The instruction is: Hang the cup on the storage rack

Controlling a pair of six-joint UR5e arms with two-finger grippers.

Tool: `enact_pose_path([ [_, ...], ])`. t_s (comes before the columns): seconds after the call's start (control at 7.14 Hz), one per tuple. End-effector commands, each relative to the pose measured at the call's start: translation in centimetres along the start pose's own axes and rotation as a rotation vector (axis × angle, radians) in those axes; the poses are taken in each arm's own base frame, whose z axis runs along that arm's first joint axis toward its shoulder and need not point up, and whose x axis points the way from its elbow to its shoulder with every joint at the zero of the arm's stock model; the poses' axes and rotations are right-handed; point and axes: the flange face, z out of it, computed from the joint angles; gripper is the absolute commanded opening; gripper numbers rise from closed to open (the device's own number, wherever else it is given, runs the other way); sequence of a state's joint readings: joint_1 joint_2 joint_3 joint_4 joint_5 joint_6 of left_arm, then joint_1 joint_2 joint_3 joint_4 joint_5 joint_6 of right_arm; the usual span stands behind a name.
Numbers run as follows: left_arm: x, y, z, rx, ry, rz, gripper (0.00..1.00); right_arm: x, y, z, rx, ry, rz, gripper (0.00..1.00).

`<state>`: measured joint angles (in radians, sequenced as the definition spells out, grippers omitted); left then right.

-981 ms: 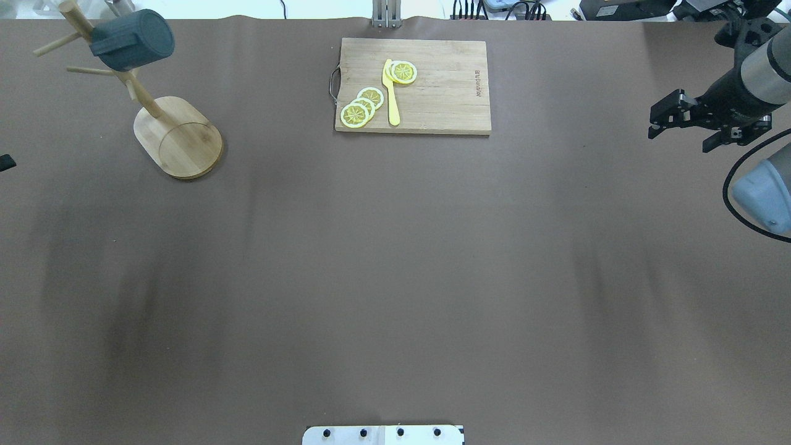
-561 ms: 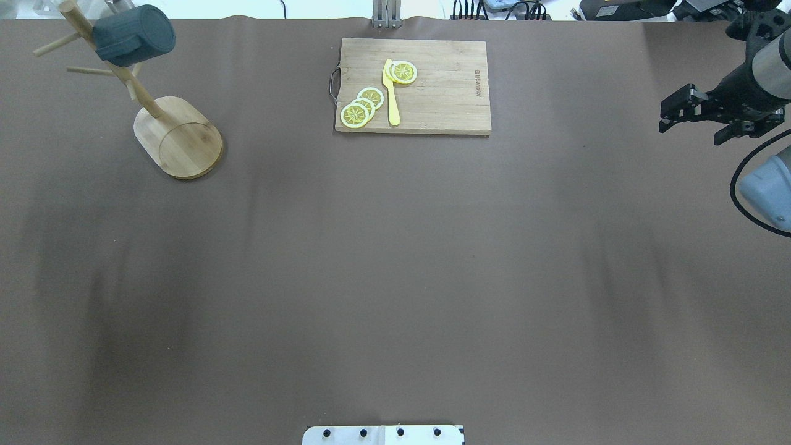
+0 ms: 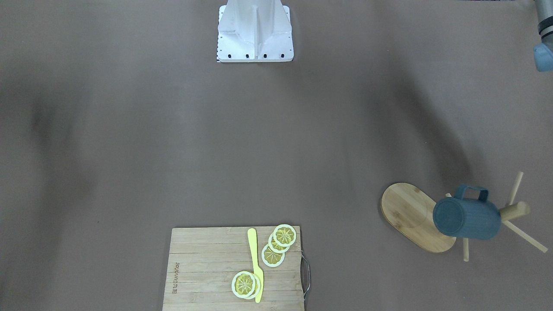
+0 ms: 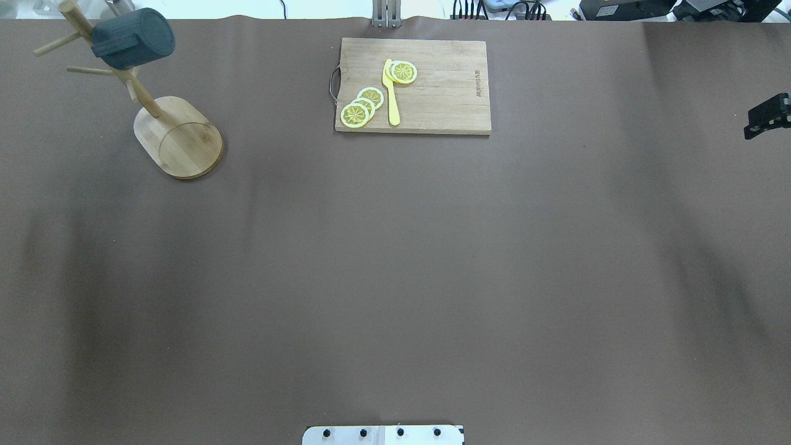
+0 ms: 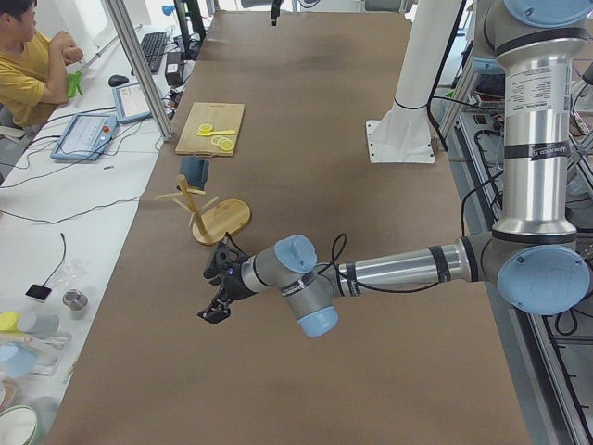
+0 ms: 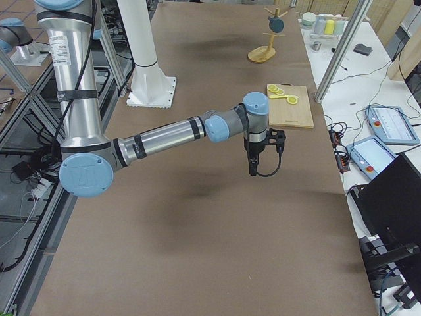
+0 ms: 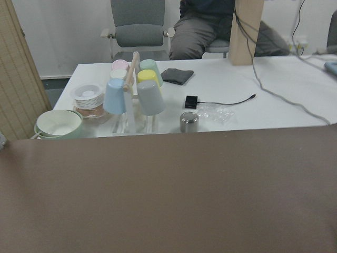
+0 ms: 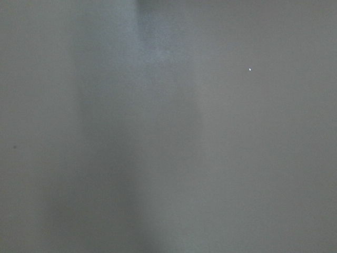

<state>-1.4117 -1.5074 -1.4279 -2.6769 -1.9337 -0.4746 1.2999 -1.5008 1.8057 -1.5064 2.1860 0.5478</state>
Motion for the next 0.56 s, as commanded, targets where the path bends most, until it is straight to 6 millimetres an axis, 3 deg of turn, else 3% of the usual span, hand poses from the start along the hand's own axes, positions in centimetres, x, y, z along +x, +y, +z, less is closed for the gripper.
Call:
enact_pose_path([
  [0.0, 2.4, -3.8, -1.1, -0.324, 0.093, -0.089, 0.97, 4.5, 2.0, 0.7, -0.028, 0.02, -0.013, 1.0],
  [0.28, 4.6, -3.3, -2.6, -0.467, 0.217, -0.127, 0.97, 6.9, 4.2, 2.1, -0.08, 0.016, -0.008, 1.0],
  [0.42, 4.6, -2.4, -3.1, -0.505, 0.234, -0.045, 0.97, 7.6, 4.8, 2.3, -0.093, 0.006, -0.028, 1.0],
])
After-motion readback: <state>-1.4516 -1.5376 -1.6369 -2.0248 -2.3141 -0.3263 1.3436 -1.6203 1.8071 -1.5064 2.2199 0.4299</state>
